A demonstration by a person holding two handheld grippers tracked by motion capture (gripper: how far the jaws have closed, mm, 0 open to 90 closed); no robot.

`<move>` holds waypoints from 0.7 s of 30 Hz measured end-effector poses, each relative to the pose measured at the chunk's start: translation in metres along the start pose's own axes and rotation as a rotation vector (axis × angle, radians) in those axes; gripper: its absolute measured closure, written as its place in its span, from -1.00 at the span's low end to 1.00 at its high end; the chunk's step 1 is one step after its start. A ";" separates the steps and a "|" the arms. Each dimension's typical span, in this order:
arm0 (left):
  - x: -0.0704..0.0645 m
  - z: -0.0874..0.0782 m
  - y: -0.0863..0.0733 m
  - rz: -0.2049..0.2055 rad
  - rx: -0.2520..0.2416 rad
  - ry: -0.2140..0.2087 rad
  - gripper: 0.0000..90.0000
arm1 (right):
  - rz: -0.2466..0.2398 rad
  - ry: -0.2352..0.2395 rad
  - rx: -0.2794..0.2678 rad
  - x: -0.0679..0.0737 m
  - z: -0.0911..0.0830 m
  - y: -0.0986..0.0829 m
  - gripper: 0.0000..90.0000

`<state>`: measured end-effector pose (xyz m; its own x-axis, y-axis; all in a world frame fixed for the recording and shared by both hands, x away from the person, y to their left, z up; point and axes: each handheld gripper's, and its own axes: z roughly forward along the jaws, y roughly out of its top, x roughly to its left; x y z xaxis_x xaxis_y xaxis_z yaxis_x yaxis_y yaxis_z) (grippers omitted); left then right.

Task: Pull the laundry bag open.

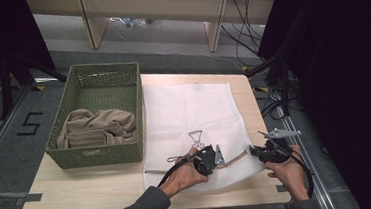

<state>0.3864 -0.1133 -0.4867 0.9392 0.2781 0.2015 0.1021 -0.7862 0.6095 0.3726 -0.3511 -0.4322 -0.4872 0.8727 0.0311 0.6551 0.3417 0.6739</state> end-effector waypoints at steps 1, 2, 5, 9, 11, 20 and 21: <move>0.000 0.001 0.001 0.002 0.001 0.003 0.82 | -0.002 0.005 -0.002 0.000 0.000 0.000 0.90; 0.000 0.002 0.003 0.009 0.003 0.003 0.81 | -0.006 0.000 0.000 0.000 0.000 0.000 0.90; 0.002 0.005 0.005 0.000 -0.005 -0.011 0.73 | 0.005 0.008 -0.005 0.001 0.000 0.000 0.90; 0.003 0.013 0.010 0.010 0.000 -0.032 0.64 | -0.001 0.018 -0.008 0.002 0.000 0.001 0.90; 0.004 0.016 0.012 -0.006 -0.012 -0.039 0.63 | 0.000 0.023 -0.010 0.002 -0.001 0.001 0.90; 0.006 0.025 0.024 0.018 0.014 -0.096 0.61 | -0.005 0.022 -0.014 0.003 0.000 0.002 0.89; 0.008 0.027 0.025 0.005 0.019 -0.109 0.61 | -0.001 0.032 -0.013 0.003 0.000 0.002 0.89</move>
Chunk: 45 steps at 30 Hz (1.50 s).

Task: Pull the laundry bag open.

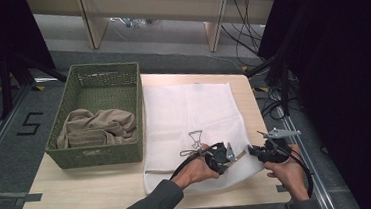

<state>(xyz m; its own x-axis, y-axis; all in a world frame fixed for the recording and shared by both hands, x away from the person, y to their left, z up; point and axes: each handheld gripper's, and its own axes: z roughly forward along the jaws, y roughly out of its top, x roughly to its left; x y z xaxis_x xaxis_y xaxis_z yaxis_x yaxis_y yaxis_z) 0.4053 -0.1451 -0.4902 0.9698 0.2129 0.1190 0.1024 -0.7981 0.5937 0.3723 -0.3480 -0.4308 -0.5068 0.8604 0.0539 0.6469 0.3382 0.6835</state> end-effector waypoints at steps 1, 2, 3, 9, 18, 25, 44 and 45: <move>0.002 0.001 0.001 -0.021 -0.005 -0.011 0.62 | -0.008 -0.006 0.003 -0.001 0.000 0.000 0.89; 0.002 0.001 0.001 -0.021 -0.005 -0.011 0.68 | -0.008 -0.006 0.003 -0.001 0.000 0.000 0.89; 0.002 0.002 0.001 -0.034 -0.010 -0.021 0.68 | -0.007 -0.004 0.001 -0.001 0.000 0.001 0.89; 0.007 0.002 0.002 -0.075 0.003 -0.063 0.82 | -0.004 0.004 0.003 0.000 -0.001 0.000 0.90; 0.011 -0.010 0.002 -0.051 0.047 -0.048 0.83 | -0.014 -0.026 0.017 -0.004 -0.001 -0.001 0.90; 0.013 -0.016 0.002 -0.039 0.076 -0.042 0.83 | -0.010 -0.023 0.009 -0.002 -0.001 0.001 0.90; 0.015 -0.030 -0.005 -0.028 0.121 -0.024 0.83 | -0.016 -0.034 0.013 -0.003 -0.002 0.000 0.90; 0.015 -0.032 -0.006 -0.035 0.115 -0.021 0.83 | -0.011 -0.036 0.015 -0.003 -0.002 0.000 0.90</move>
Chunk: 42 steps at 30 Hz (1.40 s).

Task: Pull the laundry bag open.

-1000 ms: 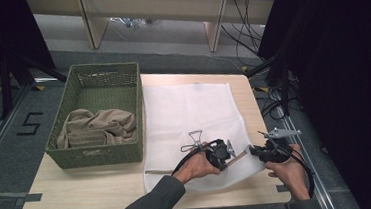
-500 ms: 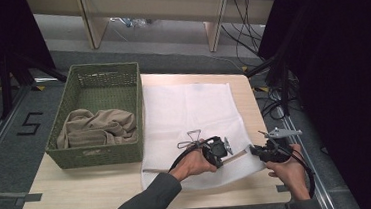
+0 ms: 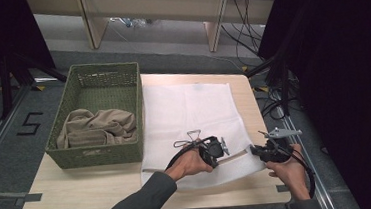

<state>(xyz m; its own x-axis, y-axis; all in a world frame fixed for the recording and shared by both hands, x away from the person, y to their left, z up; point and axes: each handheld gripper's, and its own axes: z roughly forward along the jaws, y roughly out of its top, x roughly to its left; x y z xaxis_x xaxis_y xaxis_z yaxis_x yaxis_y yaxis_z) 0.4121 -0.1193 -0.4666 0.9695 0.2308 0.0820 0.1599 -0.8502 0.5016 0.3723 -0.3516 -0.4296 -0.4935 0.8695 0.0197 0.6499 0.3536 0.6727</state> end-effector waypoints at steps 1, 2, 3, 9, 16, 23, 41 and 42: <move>0.000 -0.002 -0.001 -0.001 -0.002 -0.001 0.83 | -0.003 0.001 0.002 0.000 0.000 0.000 0.90; 0.000 -0.003 -0.001 0.005 0.003 0.006 0.83 | -0.008 -0.002 0.003 0.000 0.000 0.001 0.90; 0.000 -0.004 -0.001 0.009 0.005 0.009 0.83 | -0.008 -0.002 0.003 0.000 0.000 0.001 0.90; 0.001 -0.013 -0.008 0.012 0.012 0.020 0.83 | -0.007 -0.009 0.000 0.000 0.000 0.001 0.90; 0.001 -0.018 -0.013 0.011 0.018 0.027 0.83 | -0.008 -0.008 0.005 0.000 0.000 0.000 0.90; 0.002 -0.021 -0.023 0.010 0.030 0.032 0.83 | -0.012 -0.009 0.007 -0.002 0.001 -0.001 0.90; 0.007 -0.045 -0.059 -0.035 0.028 0.061 0.83 | -0.019 -0.018 0.018 -0.002 0.001 0.000 0.90; 0.007 -0.046 -0.062 -0.032 0.032 0.066 0.83 | -0.018 -0.020 0.019 -0.001 0.001 0.000 0.90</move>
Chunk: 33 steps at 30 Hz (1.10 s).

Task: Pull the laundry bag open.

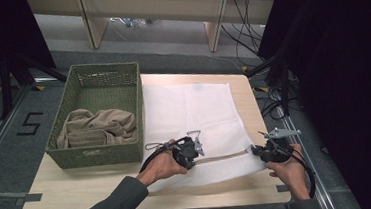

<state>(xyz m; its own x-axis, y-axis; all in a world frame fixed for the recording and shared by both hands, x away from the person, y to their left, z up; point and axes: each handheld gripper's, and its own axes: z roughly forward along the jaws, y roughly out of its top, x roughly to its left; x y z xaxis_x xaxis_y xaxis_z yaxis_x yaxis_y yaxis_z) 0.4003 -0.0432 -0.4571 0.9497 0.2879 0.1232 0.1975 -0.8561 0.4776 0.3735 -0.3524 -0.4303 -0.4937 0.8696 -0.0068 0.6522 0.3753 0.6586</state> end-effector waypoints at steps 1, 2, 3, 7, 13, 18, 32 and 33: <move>0.000 -0.001 -0.002 0.001 0.003 0.004 0.83 | -0.002 -0.002 0.003 0.000 0.000 0.000 0.90; 0.001 -0.002 -0.004 -0.002 0.005 0.004 0.83 | -0.005 -0.001 0.004 0.000 0.000 -0.001 0.90; 0.001 -0.003 -0.006 -0.003 0.004 0.009 0.83 | -0.003 0.001 0.004 0.000 0.000 -0.001 0.90; 0.002 -0.007 -0.012 -0.006 0.007 0.019 0.83 | -0.010 -0.007 0.010 0.001 0.001 0.000 0.90; 0.003 -0.010 -0.023 -0.007 0.025 0.024 0.83 | -0.011 -0.009 0.016 0.000 0.001 -0.001 0.90; 0.005 -0.016 -0.033 -0.013 0.033 0.027 0.83 | -0.012 -0.015 0.018 0.000 0.001 -0.001 0.90; 0.009 -0.030 -0.065 -0.059 0.045 0.058 0.83 | -0.014 -0.013 0.031 0.001 0.003 -0.001 0.90; 0.009 -0.031 -0.066 -0.060 0.047 0.059 0.83 | -0.016 -0.015 0.031 0.000 0.004 -0.001 0.90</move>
<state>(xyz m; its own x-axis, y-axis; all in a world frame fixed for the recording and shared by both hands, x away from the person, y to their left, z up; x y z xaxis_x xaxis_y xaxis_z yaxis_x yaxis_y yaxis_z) 0.3882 0.0296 -0.4605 0.9203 0.3625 0.1471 0.2660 -0.8556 0.4441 0.3746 -0.3514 -0.4338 -0.4955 0.8681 -0.0282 0.6618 0.3983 0.6351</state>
